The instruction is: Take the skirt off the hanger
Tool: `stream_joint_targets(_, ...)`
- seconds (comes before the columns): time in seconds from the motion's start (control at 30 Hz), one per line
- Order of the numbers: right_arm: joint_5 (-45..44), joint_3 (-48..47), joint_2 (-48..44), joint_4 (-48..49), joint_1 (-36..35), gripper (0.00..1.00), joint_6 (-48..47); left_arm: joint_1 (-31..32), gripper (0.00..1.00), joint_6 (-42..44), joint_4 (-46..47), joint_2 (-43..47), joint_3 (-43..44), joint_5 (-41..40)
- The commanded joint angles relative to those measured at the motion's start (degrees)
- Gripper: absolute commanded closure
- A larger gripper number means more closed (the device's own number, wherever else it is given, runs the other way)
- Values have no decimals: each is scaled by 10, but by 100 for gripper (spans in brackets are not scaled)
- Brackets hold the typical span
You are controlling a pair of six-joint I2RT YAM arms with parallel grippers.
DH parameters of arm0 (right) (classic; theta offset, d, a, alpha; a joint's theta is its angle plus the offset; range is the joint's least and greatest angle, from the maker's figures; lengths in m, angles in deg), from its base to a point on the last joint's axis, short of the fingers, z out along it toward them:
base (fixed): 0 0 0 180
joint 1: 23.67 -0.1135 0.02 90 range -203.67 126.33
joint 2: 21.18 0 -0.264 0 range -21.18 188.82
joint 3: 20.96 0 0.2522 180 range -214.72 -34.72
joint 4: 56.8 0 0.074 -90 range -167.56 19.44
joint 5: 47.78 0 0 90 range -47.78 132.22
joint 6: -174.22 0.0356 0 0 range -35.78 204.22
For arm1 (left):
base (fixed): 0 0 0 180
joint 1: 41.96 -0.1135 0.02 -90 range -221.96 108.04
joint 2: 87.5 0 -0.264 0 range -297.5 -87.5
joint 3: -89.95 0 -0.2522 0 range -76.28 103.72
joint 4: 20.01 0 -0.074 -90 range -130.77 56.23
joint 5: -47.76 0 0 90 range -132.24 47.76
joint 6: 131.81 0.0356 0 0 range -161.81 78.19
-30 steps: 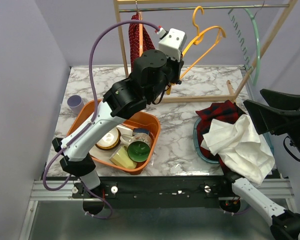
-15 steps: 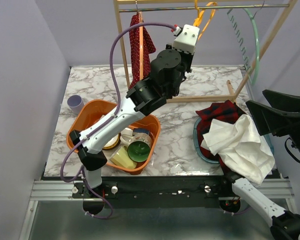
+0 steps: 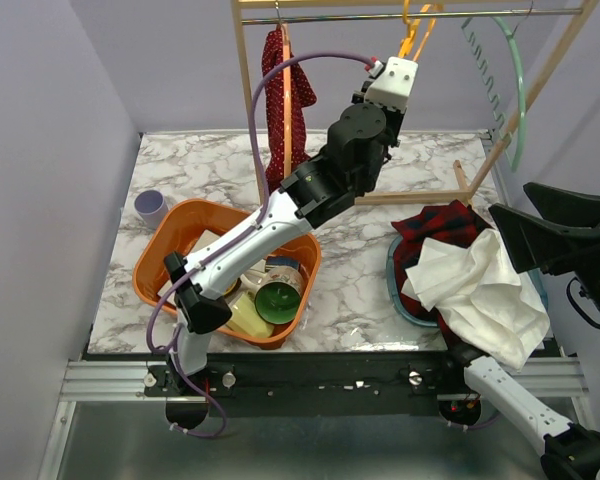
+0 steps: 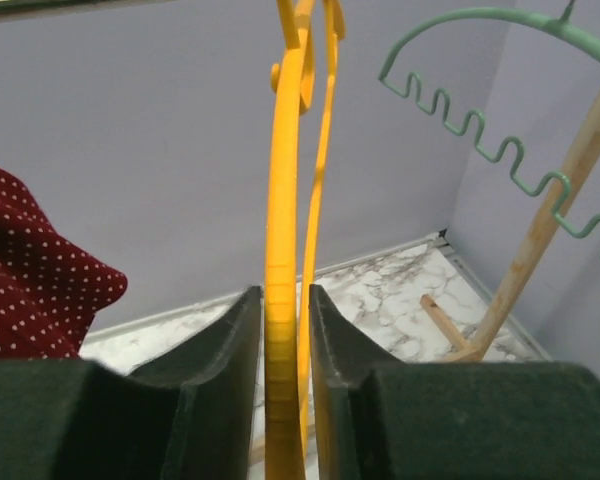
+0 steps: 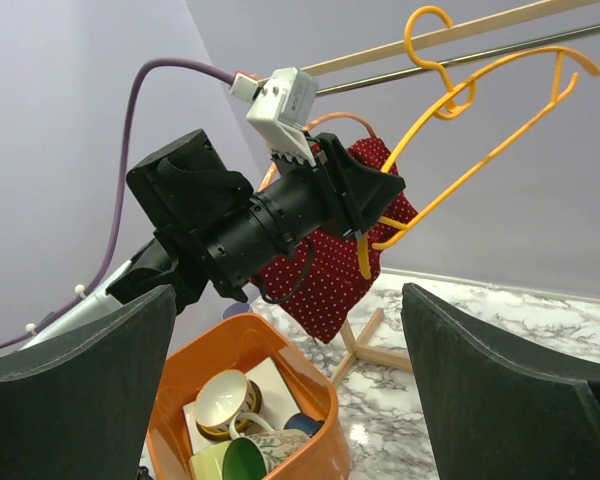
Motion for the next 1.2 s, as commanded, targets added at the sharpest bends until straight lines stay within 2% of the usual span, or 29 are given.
stream_joint_targets(0.0,-4,8,-8,11,0,0,-3,-2,66,-29,-18,40,-36,27)
stream_joint_targets(0.03,1,8,-7,12,0,0,-1,-4,85,-27,-16,39,-36,26)
stream_joint_targets(0.07,2,7,-7,13,1,0,1,-5,95,-23,-16,34,-31,26)
stream_joint_targets(0.1,3,4,-7,13,1,0,1,-8,100,-24,-22,27,-7,24)
stream_joint_targets(0.27,3,-7,-8,7,0,0,2,-20,100,-30,-35,-25,64,19)
stream_joint_targets(0.6,6,-4,-12,4,0,0,1,-29,100,-69,-54,-20,37,41)
stream_joint_targets(0.67,8,-3,-13,8,0,0,4,-29,87,-78,-65,-8,26,53)
stream_joint_targets(0.7,8,-3,-14,8,0,0,5,-29,77,-80,-65,0,3,57)
stream_joint_targets(0.73,8,-3,-14,9,0,0,8,-29,62,-81,-64,16,-10,63)
stream_joint_targets(0.83,15,-3,-11,10,0,0,13,-28,39,-89,-75,50,-41,83)
stream_joint_targets(1.03,28,-3,-5,2,0,0,29,-28,22,-116,-160,129,-56,142)
stream_joint_targets(1.17,29,2,-6,-2,0,0,37,-28,18,-122,-211,188,-80,136)
